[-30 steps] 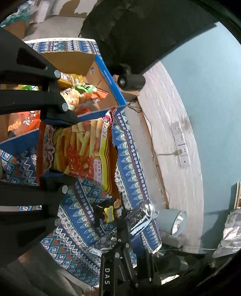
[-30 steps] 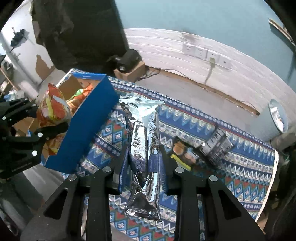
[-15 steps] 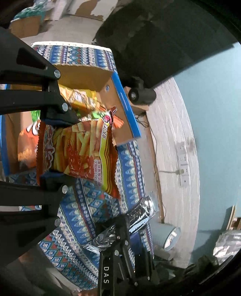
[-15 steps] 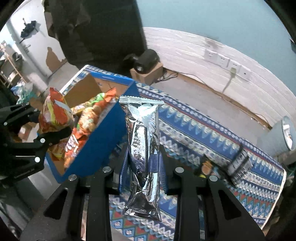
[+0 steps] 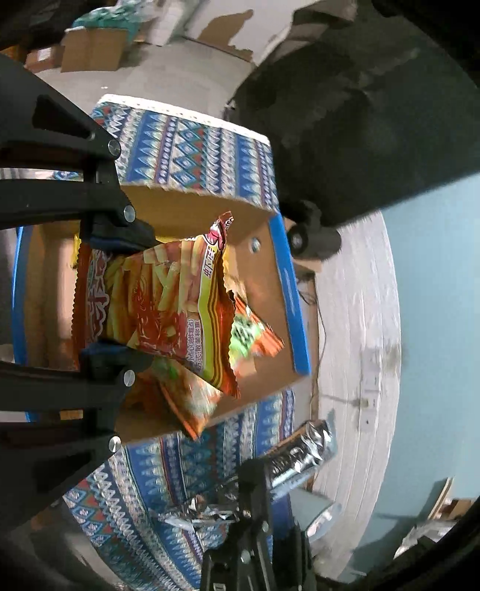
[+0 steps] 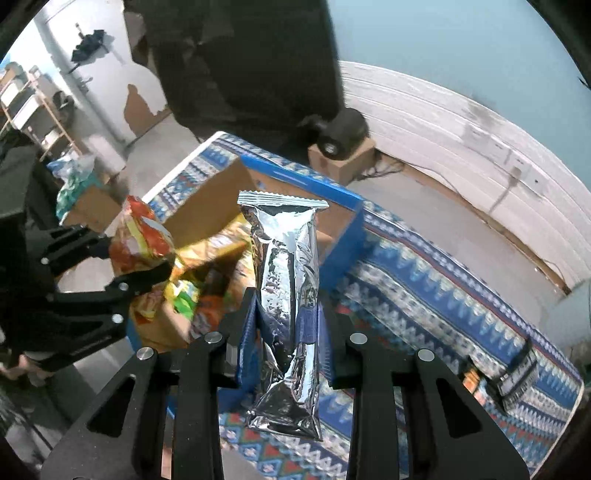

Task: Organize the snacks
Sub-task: 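Carry both packets over the box and open both tools to drop them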

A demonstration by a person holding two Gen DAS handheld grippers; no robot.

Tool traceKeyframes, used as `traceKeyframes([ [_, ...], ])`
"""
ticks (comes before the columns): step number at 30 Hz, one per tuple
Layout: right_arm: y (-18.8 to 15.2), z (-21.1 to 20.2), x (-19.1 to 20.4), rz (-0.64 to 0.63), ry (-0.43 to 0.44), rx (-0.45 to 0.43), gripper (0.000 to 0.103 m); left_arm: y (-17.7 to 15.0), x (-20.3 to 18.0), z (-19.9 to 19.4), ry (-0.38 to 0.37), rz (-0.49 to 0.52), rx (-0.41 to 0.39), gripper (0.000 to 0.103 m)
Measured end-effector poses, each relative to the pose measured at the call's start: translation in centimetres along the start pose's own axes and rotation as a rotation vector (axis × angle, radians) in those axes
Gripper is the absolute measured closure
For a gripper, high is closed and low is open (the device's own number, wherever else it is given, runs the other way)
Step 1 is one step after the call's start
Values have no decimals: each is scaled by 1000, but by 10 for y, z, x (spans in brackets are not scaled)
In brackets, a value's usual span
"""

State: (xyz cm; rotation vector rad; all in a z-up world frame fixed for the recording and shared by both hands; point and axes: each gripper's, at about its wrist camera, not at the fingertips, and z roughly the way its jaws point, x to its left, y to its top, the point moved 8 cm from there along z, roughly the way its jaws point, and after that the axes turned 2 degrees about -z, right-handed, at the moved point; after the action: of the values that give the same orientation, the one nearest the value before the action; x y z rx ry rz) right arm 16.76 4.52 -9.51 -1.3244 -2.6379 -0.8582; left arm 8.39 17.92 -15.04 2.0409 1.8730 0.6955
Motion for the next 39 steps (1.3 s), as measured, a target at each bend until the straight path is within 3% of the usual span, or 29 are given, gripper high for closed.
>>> traceKeyframes([
  [8,19,27,30,-23,44,13,75,-18,37,17,31,-69,50,65],
  [18,30,57,54,-25,88,45,74,-31,55,34,46,-95,119,64],
  [20,29,58,57,-26,94,47,73,-32,58,36,53,-101,131,55],
  [23,29,57,58,-25,100,41,60,-28,62,31,56,-120,113,39],
  [29,28,48,45,-1,74,23,43,-17,57,19,37,-127,74,31],
  [39,6,23,-1,60,-26,19,33,1,9,12,-45,-71,73,30],
])
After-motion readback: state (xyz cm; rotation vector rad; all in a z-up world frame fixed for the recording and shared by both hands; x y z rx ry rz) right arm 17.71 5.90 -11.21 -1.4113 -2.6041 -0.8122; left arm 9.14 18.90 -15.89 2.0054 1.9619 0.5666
